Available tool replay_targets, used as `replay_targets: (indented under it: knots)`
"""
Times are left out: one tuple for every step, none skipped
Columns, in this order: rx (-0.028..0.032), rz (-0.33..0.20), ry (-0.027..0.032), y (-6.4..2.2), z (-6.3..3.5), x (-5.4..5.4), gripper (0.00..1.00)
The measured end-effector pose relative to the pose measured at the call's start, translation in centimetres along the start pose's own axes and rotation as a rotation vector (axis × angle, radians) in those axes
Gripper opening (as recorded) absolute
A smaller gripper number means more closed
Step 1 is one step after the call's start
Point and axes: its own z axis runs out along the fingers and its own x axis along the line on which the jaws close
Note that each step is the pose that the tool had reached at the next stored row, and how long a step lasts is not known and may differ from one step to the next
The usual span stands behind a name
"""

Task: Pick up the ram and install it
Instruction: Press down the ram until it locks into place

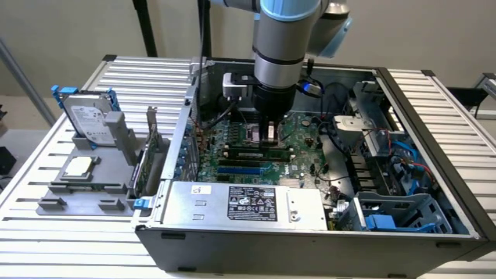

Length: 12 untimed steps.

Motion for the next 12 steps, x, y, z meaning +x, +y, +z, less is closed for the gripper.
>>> replay_targets:
  knots:
    - [-0.0004, 0.0, -0.0001, 0.0, 0.09, 0.0, 0.11]
    - [-0.0003, 0.0, -0.0012, -0.01, 0.21, 0.0, 0.11]
    - [-0.0005, 0.0, -0.0016, 0.0, 0.29, 0.0, 0.11]
    - [-0.0006, 0.0, -0.0017, -0.01, 0.34, 0.1, 0.11]
    - [-0.0007, 0.0, -0.0025, -0.01, 0.36, 0.1, 0.11]
    - [-0.001, 0.0, -0.0035, -0.01, 0.32, 0.1, 0.11]
    - [-0.0016, 0.0, -0.0066, -0.03, 0.17, 0.1, 0.11]
    - [-0.003, 0.0, -0.0074, -0.01, -0.08, 0.1, 0.11]
    - [-0.0051, 0.0, -0.0062, 0.0, -0.42, 0.1, 0.11]
    - [-0.0065, 0.0, -0.0064, 0.0, -0.72, 0.2, 0.11]
    - [-0.0078, 0.0, -0.007, 0.01, -0.99, 0.2, 0.11]
    - [-0.0091, 0.0, -0.0075, 0.02, -1.25, 0.2, 0.11]
